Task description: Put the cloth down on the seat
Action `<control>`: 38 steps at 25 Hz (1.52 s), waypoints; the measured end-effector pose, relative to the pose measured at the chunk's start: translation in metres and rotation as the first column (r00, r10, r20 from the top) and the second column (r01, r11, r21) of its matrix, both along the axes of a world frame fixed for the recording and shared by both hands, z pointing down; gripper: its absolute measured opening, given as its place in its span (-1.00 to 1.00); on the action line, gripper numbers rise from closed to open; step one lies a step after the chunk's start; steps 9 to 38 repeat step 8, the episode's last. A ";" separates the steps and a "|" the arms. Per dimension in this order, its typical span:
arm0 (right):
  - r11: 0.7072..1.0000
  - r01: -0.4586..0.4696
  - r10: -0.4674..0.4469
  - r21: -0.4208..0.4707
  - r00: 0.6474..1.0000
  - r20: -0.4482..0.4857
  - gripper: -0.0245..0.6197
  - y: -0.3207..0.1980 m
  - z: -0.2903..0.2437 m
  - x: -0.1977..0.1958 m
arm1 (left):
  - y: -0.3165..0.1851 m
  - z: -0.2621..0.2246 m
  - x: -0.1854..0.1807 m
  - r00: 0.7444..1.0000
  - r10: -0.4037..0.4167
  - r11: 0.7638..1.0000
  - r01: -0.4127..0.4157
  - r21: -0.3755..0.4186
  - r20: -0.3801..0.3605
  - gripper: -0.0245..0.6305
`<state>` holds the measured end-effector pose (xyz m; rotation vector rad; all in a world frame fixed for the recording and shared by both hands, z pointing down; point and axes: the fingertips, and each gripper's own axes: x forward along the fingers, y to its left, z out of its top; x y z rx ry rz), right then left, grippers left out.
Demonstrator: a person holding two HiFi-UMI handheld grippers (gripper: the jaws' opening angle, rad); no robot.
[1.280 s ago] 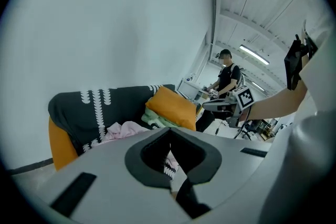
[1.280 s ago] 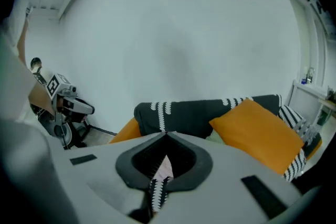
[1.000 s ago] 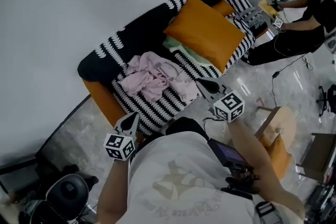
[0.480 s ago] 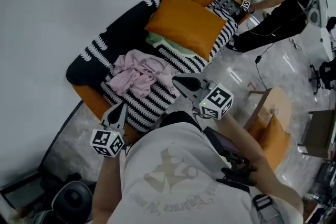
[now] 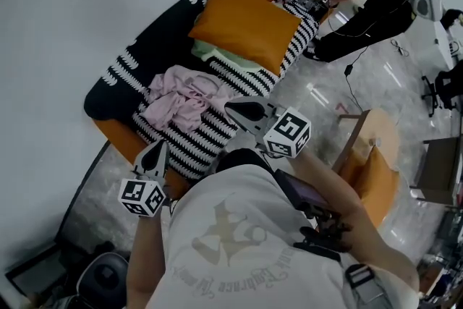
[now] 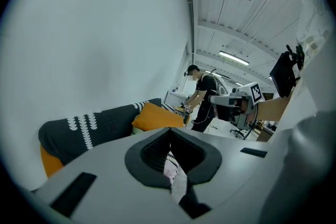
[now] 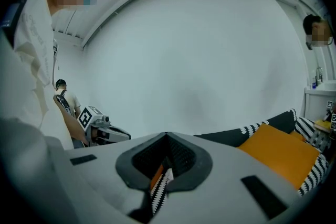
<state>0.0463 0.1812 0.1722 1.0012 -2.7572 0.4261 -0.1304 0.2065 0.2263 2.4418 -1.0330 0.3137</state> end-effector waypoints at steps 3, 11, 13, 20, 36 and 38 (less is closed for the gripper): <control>1.000 0.006 -0.006 0.001 1.000 -0.002 -0.88 -0.002 -0.001 -0.003 | -0.001 0.000 -0.004 1.000 -0.008 1.000 0.008 -0.001 0.001 -0.89; 1.000 0.012 -0.012 0.009 1.000 -0.004 -0.88 0.002 -0.007 -0.002 | 0.006 -0.004 -0.004 1.000 -0.015 1.000 0.015 -0.001 0.006 -0.89; 1.000 0.012 -0.012 0.009 1.000 -0.004 -0.88 0.002 -0.007 -0.002 | 0.006 -0.004 -0.004 1.000 -0.015 1.000 0.015 -0.001 0.006 -0.89; 1.000 0.012 -0.012 0.009 1.000 -0.004 -0.88 0.002 -0.007 -0.002 | 0.006 -0.004 -0.004 1.000 -0.015 1.000 0.015 -0.001 0.006 -0.89; 1.000 0.012 -0.012 0.009 1.000 -0.004 -0.88 0.002 -0.007 -0.002 | 0.006 -0.004 -0.004 1.000 -0.015 1.000 0.015 -0.001 0.006 -0.89; 1.000 0.012 -0.012 0.009 1.000 -0.004 -0.88 0.002 -0.007 -0.002 | 0.006 -0.004 -0.004 1.000 -0.015 1.000 0.015 -0.001 0.006 -0.89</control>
